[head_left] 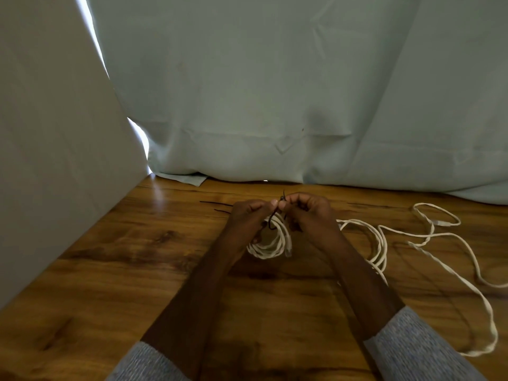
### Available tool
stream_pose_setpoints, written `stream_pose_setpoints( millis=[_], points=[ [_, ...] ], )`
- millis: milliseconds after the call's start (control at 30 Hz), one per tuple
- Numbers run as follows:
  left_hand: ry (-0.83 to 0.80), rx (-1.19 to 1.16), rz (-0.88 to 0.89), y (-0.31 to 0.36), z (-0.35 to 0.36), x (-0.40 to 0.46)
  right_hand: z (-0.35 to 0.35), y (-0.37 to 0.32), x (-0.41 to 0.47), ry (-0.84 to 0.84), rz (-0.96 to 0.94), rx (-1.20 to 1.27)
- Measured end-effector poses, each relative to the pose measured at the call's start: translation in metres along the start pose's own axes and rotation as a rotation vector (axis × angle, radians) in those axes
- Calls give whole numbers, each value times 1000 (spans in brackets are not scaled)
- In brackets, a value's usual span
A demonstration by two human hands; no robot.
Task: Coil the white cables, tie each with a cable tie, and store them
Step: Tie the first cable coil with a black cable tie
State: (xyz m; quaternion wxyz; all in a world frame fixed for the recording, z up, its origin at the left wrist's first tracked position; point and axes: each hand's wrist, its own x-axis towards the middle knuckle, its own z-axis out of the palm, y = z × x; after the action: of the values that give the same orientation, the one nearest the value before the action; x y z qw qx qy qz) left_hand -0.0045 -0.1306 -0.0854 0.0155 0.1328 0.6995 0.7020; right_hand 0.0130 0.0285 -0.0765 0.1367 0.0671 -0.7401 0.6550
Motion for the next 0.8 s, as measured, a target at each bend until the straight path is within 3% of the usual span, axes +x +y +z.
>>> stream_pose_setpoints(
  millis=[367,600,800],
  points=[
    [5,-89,-14,3,1,-2,3,-2,-2,-38,125,284],
    [-17,-104,-5,3,8,-3,1,-1,3,138,-13,283],
    [9,-133,-9,5,8,-5,0,-1,3,123,-79,272]
  ],
)
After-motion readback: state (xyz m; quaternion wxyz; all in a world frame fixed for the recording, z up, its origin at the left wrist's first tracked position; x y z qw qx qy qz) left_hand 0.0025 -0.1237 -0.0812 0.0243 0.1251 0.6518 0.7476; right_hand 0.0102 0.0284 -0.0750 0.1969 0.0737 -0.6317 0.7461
